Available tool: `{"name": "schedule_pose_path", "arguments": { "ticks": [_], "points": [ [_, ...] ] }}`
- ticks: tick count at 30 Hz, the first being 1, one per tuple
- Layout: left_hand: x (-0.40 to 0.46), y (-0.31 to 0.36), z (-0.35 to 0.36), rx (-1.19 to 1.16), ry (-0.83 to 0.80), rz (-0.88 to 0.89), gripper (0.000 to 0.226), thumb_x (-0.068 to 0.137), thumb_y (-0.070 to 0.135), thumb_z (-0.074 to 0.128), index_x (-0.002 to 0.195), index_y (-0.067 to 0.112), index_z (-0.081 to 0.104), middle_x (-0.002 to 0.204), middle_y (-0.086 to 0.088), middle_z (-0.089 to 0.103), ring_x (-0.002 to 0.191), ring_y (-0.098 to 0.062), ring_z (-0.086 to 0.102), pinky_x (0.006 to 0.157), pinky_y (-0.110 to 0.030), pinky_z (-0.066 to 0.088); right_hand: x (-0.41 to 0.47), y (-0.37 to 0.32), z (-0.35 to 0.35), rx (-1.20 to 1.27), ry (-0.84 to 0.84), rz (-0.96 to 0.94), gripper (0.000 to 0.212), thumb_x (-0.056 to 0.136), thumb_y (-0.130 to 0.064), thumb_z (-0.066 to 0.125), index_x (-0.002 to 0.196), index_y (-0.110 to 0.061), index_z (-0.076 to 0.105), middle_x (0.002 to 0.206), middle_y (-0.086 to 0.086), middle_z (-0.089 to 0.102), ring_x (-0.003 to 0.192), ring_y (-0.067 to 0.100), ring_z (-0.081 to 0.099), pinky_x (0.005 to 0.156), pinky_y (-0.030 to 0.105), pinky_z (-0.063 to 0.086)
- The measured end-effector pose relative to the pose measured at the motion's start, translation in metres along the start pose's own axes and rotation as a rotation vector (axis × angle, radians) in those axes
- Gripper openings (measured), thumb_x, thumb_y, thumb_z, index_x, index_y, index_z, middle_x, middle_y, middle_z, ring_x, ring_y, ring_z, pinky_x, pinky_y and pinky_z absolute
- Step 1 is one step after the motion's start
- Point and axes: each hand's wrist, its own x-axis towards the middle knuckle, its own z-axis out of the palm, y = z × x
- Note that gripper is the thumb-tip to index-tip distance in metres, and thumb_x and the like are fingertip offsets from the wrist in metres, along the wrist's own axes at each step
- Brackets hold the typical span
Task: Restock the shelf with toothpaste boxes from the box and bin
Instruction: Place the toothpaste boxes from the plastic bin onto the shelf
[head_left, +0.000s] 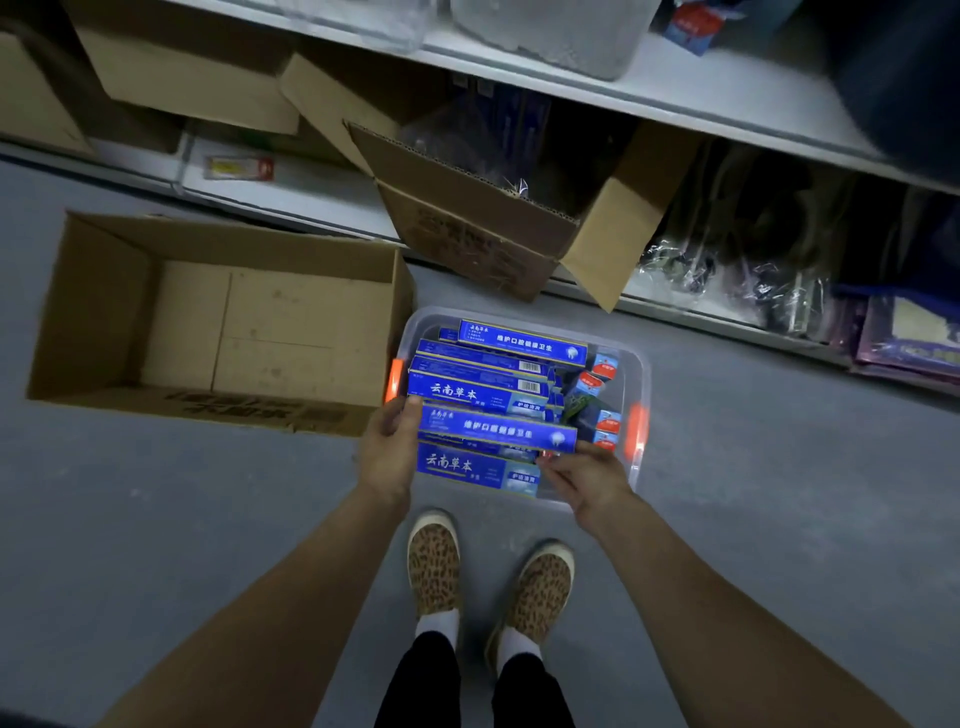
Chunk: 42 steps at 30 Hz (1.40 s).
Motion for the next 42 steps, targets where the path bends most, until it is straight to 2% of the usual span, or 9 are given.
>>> {"name": "schedule_pose_path", "arguments": {
  "ticks": [3, 7, 10, 12, 17, 28, 33, 38, 42],
  "points": [
    [0.001, 0.004, 0.024, 0.063, -0.124, 0.032, 0.029, 0.095, 0.018, 0.067, 0.123, 0.015, 0.061, 0.094, 0.004, 0.068, 0.089, -0.017, 0.067, 0.07, -0.027, 0.056, 0.011, -0.013, 0.008, -0.181, -0.051, -0.036, 0.026, 0.088, 0.005, 0.059, 0.106, -0.01, 0.072, 0.093, 0.011, 0.072, 0.085, 0.027, 0.068, 0.071, 0.031, 0.058],
    [0.007, -0.001, 0.05, 0.019, 0.001, -0.088, 0.035, 0.096, 0.038, 0.064, 0.125, 0.019, 0.06, 0.113, -0.002, 0.069, 0.102, -0.022, 0.067, 0.085, -0.041, 0.058, 0.027, -0.017, 0.036, -0.449, 0.11, -0.135, 0.019, 0.086, -0.03, 0.062, 0.096, -0.016, 0.072, 0.097, 0.004, 0.075, 0.092, 0.027, 0.069, 0.085, 0.04, 0.056],
    [0.017, -0.01, 0.05, 0.163, 0.06, -0.011, 0.063, 0.086, 0.065, 0.06, 0.132, 0.023, 0.056, 0.129, -0.003, 0.062, 0.112, -0.022, 0.065, 0.091, -0.047, 0.057, 0.03, -0.015, 0.039, -0.415, 0.346, -0.214, 0.036, 0.084, -0.038, 0.064, 0.112, -0.016, 0.069, 0.11, 0.008, 0.07, 0.098, 0.03, 0.066, 0.081, 0.034, 0.049],
    [0.022, -0.014, 0.046, 0.293, 0.058, 0.066, 0.078, 0.077, 0.074, 0.057, 0.139, 0.028, 0.051, 0.138, -0.003, 0.055, 0.119, -0.023, 0.06, 0.095, -0.05, 0.055, 0.033, -0.007, 0.036, -0.363, 0.275, -0.215, 0.041, 0.081, -0.043, 0.067, 0.116, -0.023, 0.067, 0.115, 0.005, 0.07, 0.101, 0.027, 0.068, 0.087, 0.04, 0.054],
    [0.025, -0.008, 0.039, 0.288, -0.033, 0.056, 0.048, 0.098, 0.047, 0.056, 0.141, 0.027, 0.049, 0.127, -0.003, 0.065, 0.109, -0.022, 0.065, 0.084, -0.04, 0.056, 0.036, 0.009, 0.031, -0.273, 0.008, -0.24, 0.031, 0.089, -0.01, 0.069, 0.116, -0.024, 0.068, 0.106, 0.001, 0.075, 0.096, 0.024, 0.071, 0.087, 0.048, 0.06],
    [0.031, 0.009, 0.013, -0.004, 0.026, -0.066, 0.02, 0.098, 0.03, 0.062, 0.104, 0.013, 0.07, 0.076, 0.0, 0.073, 0.067, -0.012, 0.069, 0.056, -0.022, 0.052, 0.017, -0.011, -0.013, -0.069, -0.09, -0.224, 0.013, 0.086, -0.006, 0.076, 0.093, -0.016, 0.072, 0.082, -0.003, 0.073, 0.069, 0.009, 0.066, 0.062, 0.02, 0.053],
    [0.036, -0.012, 0.005, 0.166, -0.043, 0.083, 0.032, 0.097, 0.018, 0.064, 0.128, 0.019, 0.058, 0.107, -0.005, 0.067, 0.08, -0.005, 0.063, 0.067, -0.026, 0.052, 0.019, -0.007, -0.023, 0.165, -0.03, -0.131, 0.014, 0.091, -0.011, 0.071, 0.082, -0.021, 0.066, 0.067, -0.008, 0.071, 0.06, 0.005, 0.062, 0.061, 0.019, 0.053],
    [0.051, -0.034, 0.006, 0.301, -0.057, 0.044, 0.066, 0.085, 0.024, 0.078, 0.145, 0.021, 0.048, 0.141, -0.007, 0.052, 0.121, -0.026, 0.058, 0.094, -0.047, 0.054, 0.028, 0.0, -0.023, 0.223, 0.003, -0.105, 0.017, 0.091, -0.016, 0.073, 0.079, -0.023, 0.061, 0.076, -0.005, 0.071, 0.073, 0.009, 0.06, 0.068, 0.022, 0.052],
    [0.056, -0.042, 0.011, 0.482, 0.0, 0.081, 0.073, 0.084, 0.028, 0.079, 0.148, 0.022, 0.044, 0.148, -0.009, 0.037, 0.132, -0.028, 0.047, 0.091, -0.04, 0.049, 0.034, 0.001, -0.022, 0.227, -0.012, -0.108, 0.015, 0.09, -0.019, 0.073, 0.082, -0.024, 0.061, 0.078, -0.007, 0.072, 0.075, 0.008, 0.062, 0.071, 0.023, 0.051]
  ]
}}
